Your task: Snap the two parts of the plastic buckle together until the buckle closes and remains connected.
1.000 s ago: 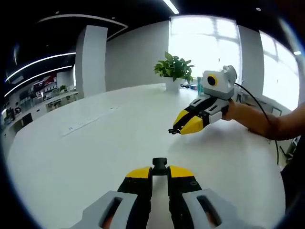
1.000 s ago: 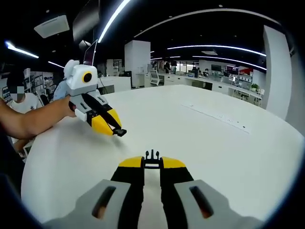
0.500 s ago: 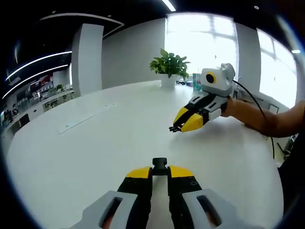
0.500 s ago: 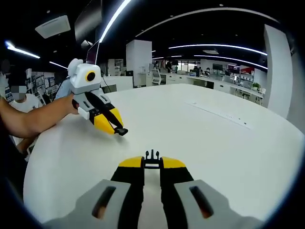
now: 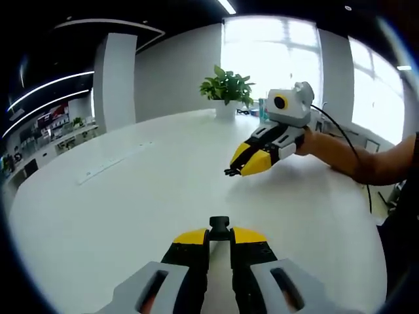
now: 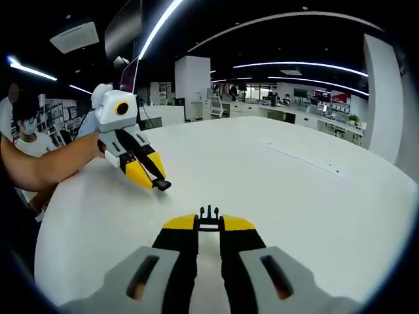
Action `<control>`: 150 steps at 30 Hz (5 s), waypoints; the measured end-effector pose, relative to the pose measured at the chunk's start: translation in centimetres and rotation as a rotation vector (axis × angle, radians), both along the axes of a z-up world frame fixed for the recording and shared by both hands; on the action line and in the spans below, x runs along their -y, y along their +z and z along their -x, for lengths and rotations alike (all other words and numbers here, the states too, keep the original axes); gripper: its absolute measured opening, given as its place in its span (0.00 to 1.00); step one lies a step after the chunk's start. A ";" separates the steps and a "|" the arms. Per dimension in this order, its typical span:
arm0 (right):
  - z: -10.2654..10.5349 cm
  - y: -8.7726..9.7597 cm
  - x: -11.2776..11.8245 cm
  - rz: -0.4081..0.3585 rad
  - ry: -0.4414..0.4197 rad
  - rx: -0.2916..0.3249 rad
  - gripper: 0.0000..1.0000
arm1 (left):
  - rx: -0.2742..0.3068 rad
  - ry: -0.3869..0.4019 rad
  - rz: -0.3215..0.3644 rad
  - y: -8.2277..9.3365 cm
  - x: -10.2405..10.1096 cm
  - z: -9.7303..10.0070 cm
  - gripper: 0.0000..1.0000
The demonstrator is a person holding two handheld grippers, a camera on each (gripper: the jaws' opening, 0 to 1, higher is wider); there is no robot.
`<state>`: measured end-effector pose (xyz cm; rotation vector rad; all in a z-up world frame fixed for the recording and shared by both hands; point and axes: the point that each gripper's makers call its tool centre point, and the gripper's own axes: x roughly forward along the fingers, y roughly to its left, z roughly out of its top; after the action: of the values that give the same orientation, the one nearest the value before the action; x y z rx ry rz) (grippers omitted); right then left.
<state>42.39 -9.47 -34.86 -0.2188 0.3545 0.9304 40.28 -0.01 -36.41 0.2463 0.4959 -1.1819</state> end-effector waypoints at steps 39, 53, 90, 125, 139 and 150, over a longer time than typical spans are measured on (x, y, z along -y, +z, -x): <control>3.0 -0.5 -2.0 0.011 0.193 -0.023 0.10 | -0.008 -0.113 -0.012 -0.4 0.2 1.5 0.10; 4.0 -0.7 -2.4 0.009 0.243 -0.037 0.10 | -0.010 -0.143 -0.012 -0.6 0.4 2.0 0.10; 6.7 -0.5 -3.1 -0.011 0.380 -0.083 0.10 | -0.035 -0.277 0.031 -0.2 0.9 4.6 0.10; 9.8 -1.8 -3.7 0.053 0.537 -0.105 0.09 | -0.063 -0.409 0.022 -0.7 1.3 7.4 0.10; 9.8 -2.0 -3.8 0.060 0.539 -0.097 0.10 | -0.064 -0.424 0.013 -1.0 1.4 7.3 0.10; 9.8 -2.2 -4.0 0.063 0.541 -0.105 0.10 | -0.048 -0.439 0.011 -1.1 1.6 7.6 0.10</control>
<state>32.61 -5.51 -37.05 -0.3335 0.4321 1.4689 32.66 -1.57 -37.50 0.3282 0.4908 -1.6204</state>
